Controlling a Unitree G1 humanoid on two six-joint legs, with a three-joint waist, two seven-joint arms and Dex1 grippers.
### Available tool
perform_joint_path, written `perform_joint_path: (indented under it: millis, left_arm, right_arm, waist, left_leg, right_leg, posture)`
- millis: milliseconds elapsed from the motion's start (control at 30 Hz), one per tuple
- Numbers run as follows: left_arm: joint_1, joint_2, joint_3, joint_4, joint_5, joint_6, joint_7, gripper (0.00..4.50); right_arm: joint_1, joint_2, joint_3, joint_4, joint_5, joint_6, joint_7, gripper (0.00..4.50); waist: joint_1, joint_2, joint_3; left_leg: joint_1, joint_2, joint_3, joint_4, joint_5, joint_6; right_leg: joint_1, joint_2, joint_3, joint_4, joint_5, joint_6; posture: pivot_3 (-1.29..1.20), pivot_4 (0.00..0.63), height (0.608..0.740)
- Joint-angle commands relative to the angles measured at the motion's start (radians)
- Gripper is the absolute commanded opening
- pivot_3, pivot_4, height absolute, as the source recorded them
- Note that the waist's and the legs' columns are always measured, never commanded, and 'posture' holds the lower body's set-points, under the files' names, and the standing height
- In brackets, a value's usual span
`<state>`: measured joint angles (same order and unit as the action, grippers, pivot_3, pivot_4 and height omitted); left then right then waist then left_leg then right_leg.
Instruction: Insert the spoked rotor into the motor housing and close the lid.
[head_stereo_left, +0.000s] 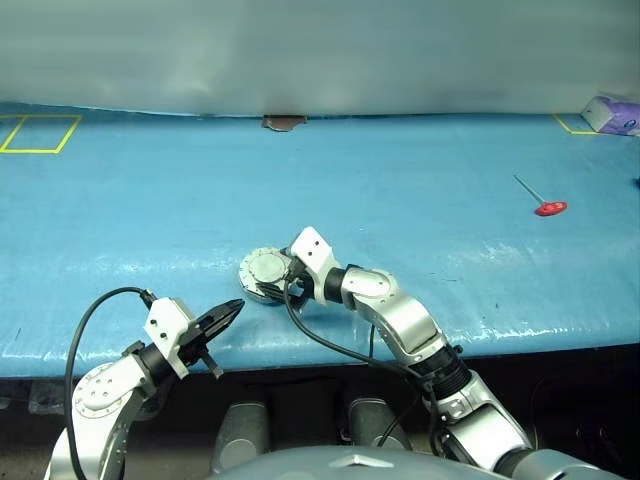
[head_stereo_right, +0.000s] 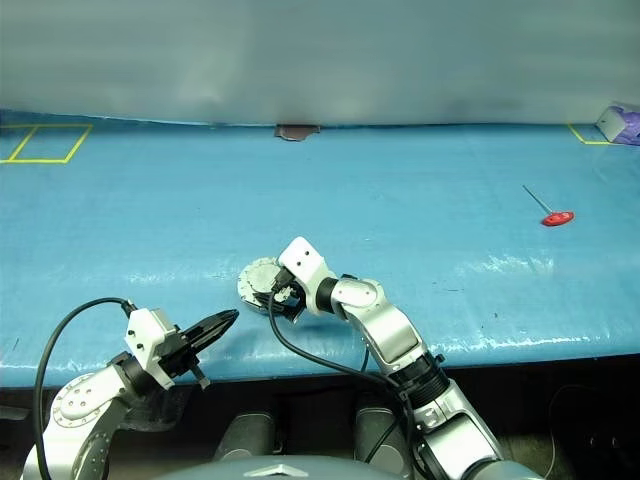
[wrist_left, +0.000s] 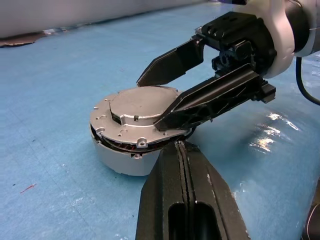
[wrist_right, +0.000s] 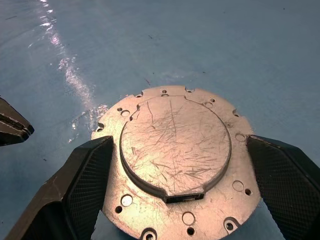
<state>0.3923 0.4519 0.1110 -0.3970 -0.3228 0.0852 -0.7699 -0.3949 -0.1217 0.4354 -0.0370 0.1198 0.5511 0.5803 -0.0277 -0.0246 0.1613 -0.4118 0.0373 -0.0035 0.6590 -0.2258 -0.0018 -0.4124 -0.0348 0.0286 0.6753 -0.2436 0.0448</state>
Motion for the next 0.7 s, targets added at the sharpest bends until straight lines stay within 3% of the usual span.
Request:
perform_joint_path:
  millis: [33, 233, 700]
  left_arm:
    - [0.017, -0.016, 0.008, -0.008, -0.009, -0.036, 0.020, 0.00]
    - [0.045, -0.024, 0.030, -0.007, -0.008, -0.059, 0.054, 0.00]
    - [0.075, -0.021, 0.046, -0.004, -0.028, -0.069, 0.064, 0.00]
  right_arm:
    - [-0.028, 0.018, -0.002, 0.018, -0.002, -0.027, 0.011, 4.48]
    - [-0.031, 0.037, 0.021, 0.004, -0.016, -0.024, 0.005, 3.04]
    - [-0.024, 0.048, 0.083, -0.029, -0.058, 0.005, -0.001, 3.04]
  waist:
    - [-0.001, 0.000, 0.000]
    - [-0.003, 0.000, 0.000]
    - [-0.009, 0.000, 0.000]
  left_leg:
    - [0.000, 0.000, 0.000, 0.000, 0.000, 0.000]
    - [0.000, 0.000, 0.000, 0.000, 0.000, 0.000]
    - [0.000, 0.001, 0.000, -0.004, 0.000, 0.000]
  right_leg:
    - [0.000, 0.000, 0.000, 0.000, 0.000, 0.000]
    - [0.000, 0.000, 0.000, 0.000, 0.000, 0.000]
    - [-0.002, 0.000, 0.000, -0.002, -0.001, -0.001]
  posture:
    - [0.00, 0.150, 0.740]
    - [0.00, 0.150, 0.740]
    - [0.00, 0.150, 0.740]
